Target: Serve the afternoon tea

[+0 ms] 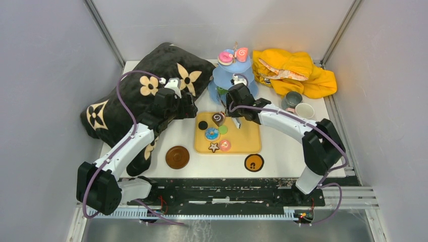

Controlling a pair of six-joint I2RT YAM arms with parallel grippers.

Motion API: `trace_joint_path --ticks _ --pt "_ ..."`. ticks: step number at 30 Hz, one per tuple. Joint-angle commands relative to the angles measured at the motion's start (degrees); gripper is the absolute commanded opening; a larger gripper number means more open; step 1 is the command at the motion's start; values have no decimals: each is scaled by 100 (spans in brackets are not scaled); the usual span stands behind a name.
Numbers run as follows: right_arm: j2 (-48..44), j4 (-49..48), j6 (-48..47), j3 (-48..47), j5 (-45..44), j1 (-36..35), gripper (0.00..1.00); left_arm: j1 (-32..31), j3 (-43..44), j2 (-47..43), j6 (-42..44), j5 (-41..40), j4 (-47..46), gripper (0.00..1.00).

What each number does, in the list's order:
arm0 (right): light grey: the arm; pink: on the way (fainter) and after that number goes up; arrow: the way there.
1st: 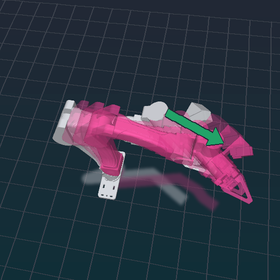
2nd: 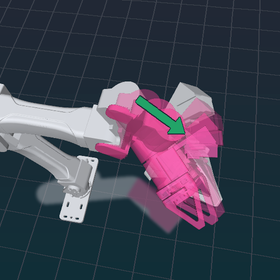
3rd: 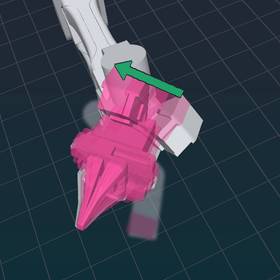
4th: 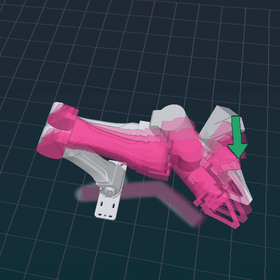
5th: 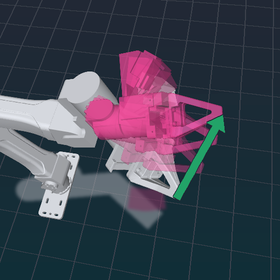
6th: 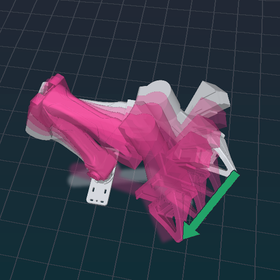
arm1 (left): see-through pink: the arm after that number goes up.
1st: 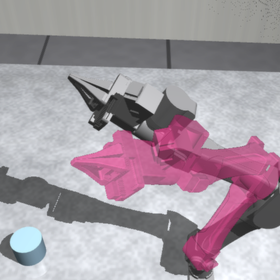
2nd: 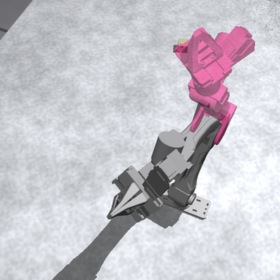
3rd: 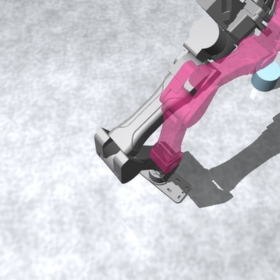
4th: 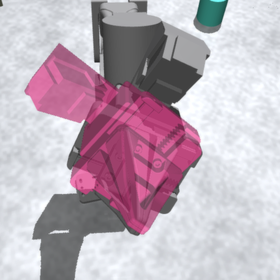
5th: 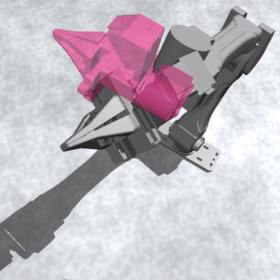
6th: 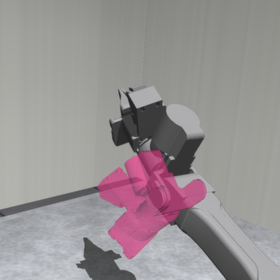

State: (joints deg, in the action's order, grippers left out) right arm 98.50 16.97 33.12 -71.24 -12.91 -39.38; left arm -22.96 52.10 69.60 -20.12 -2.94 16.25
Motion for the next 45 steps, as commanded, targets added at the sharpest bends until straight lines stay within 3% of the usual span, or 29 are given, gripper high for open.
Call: trace_joint_path --ticks 1,9,18,45 --pt "-915 260 -161 98 132 15 44 17 49 -154 -102 -61 -144 100" --pt "-2218 1022 -605 885 980 9 44 11 45 -100 -154 4 -273 100" --pt "-2893 1813 -580 1302 1627 -82 43 14 37 33 -200 100 -359 100" --pt "-1930 998 -357 1208 875 -571 47 12 9 29 -192 109 -372 100"
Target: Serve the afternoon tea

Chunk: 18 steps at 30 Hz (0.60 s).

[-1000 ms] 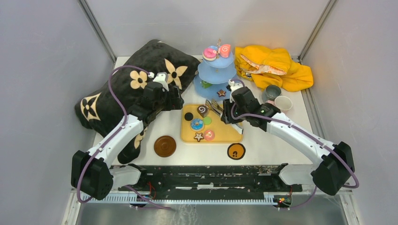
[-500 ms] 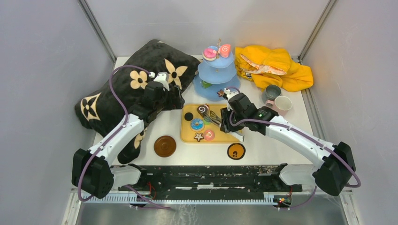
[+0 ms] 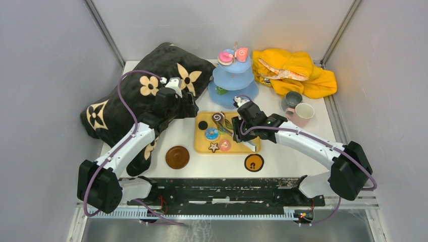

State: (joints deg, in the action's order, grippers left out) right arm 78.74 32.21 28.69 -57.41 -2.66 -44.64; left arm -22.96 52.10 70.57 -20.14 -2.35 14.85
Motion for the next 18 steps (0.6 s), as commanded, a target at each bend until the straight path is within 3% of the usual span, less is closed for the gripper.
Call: trace_joint_path --ticks 1,7,16,18 --pt "58 -557 92 -181 -162 -45 47 12 10 -67 -185 48 -241 100" --pt "152 -633 147 -238 -354 -44 47 15 6 0 -200 85 -261 100" --pt "99 -590 224 -222 -377 -45 5 12 6 17 -183 83 -283 100" --pt "37 -510 206 -246 -249 -45 1 15 7 27 -175 81 -280 100"
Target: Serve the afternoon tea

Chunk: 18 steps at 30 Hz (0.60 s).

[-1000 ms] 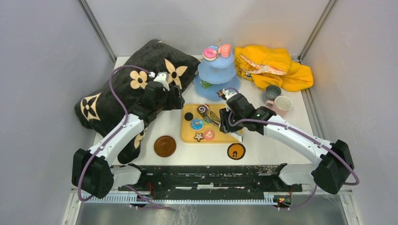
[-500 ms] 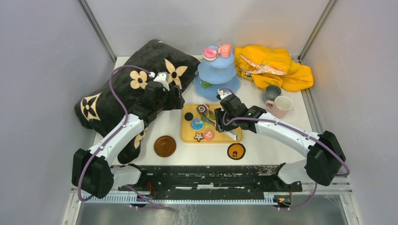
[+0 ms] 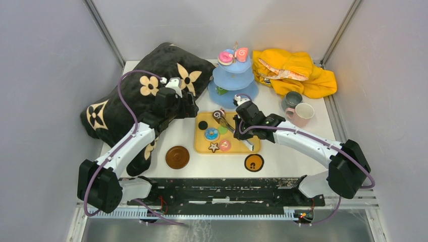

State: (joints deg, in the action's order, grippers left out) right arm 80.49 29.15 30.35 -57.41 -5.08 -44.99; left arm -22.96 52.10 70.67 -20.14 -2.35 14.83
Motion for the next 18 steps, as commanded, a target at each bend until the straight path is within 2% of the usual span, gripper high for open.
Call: trace_joint_path --ticks 1,6,11,18 --pt "-156 -121 29 -271 53 -10 1 12 4 17 -174 77 -285 100" --pt "-494 407 -13 -294 204 -10 1 14 -1 8 -149 31 -269 100" --pt "-1155 940 -209 -106 -154 121 1 7 0 6 -142 -1 -269 100" --pt "-1735 940 -258 152 245 1416 1 17 -15 -9 -141 -28 -280 100"
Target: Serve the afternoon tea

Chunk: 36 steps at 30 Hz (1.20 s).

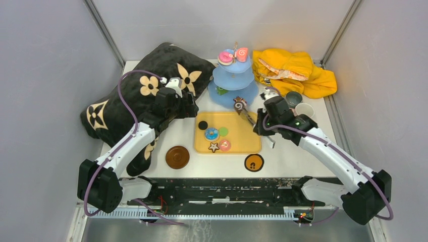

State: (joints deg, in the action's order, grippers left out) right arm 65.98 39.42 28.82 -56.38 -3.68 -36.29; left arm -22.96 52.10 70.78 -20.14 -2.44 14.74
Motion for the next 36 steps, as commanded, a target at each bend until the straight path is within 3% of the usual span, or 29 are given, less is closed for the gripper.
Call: trace_joint_path --ticks 1,15,26,36 --pt "-276 -96 -136 15 106 674 1 15 -20 -27 -132 -34 -258 100" --pt "701 -1087 -270 -571 401 1978 1 12 36 -37 -130 49 -208 100" --pt "1669 -2021 60 -962 565 2032 1 13 7 -133 -218 -92 -137 99" --pt "2525 -1882 63 -1411 937 2039 1 15 29 -338 -130 -3 56 99"
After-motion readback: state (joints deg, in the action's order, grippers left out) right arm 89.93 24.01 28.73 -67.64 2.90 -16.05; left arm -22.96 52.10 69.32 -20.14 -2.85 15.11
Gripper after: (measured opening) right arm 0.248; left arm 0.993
